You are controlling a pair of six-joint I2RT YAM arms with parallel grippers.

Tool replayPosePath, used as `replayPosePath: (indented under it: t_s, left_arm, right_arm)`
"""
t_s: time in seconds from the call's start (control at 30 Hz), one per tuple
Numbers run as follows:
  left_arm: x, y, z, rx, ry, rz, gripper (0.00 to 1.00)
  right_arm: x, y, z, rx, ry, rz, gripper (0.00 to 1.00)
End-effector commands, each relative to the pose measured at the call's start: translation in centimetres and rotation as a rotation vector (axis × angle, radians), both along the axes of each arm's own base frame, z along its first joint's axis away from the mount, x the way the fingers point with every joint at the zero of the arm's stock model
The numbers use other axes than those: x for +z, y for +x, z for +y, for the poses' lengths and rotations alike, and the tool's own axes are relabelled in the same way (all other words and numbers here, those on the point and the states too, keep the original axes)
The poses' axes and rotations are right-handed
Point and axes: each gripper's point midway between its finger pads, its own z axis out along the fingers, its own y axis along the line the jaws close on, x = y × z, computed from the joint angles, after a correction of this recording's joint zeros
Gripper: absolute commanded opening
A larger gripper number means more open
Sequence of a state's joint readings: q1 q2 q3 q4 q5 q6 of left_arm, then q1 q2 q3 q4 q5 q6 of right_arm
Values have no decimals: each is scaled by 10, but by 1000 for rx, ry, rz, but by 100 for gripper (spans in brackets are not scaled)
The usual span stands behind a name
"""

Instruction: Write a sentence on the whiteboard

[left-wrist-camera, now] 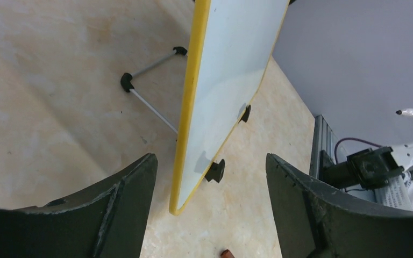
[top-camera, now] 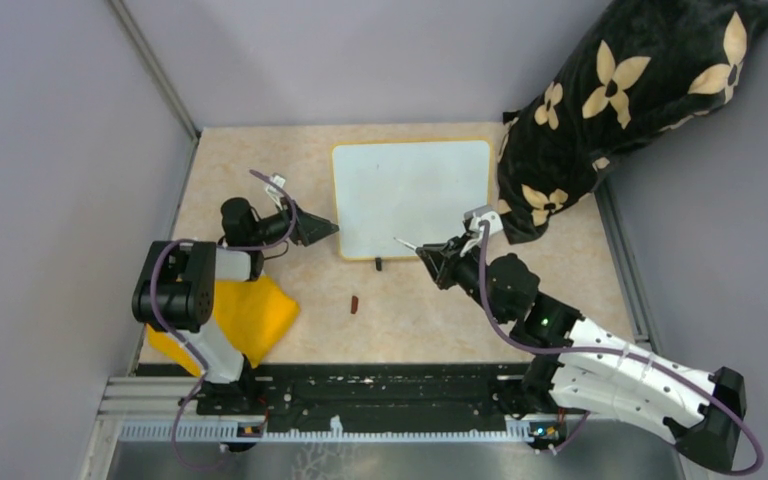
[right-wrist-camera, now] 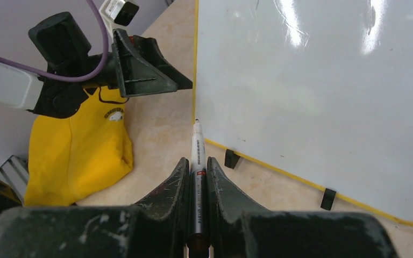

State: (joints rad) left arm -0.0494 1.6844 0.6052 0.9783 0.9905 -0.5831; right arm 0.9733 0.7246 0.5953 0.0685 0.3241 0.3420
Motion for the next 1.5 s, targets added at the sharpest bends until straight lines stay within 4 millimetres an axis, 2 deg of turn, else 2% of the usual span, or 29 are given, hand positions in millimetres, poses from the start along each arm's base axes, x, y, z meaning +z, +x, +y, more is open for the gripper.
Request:
replayPosePath:
  t_s: [0.0,0.2,0.73,1.17,1.47]
  left_arm:
    - [0,-9,-6,-98,-46,-59,78]
    - [-3,-5,-9,-106,-66,-70,74]
    - [-36,-7,-26,-141,35,-23,63]
    - [-44,-11,-31,-157,26,1,55]
    - [-55,-11,-31,-148,34,25,44]
  right_arm:
    - [13,-3,11,34,54,-17,0]
    - [13,-2,11,25,60,-10,0]
    - [10,1,24,54,59,7,0]
    - [7,1,33,73,71,23,0]
    - [5,1,34,77,75,29,0]
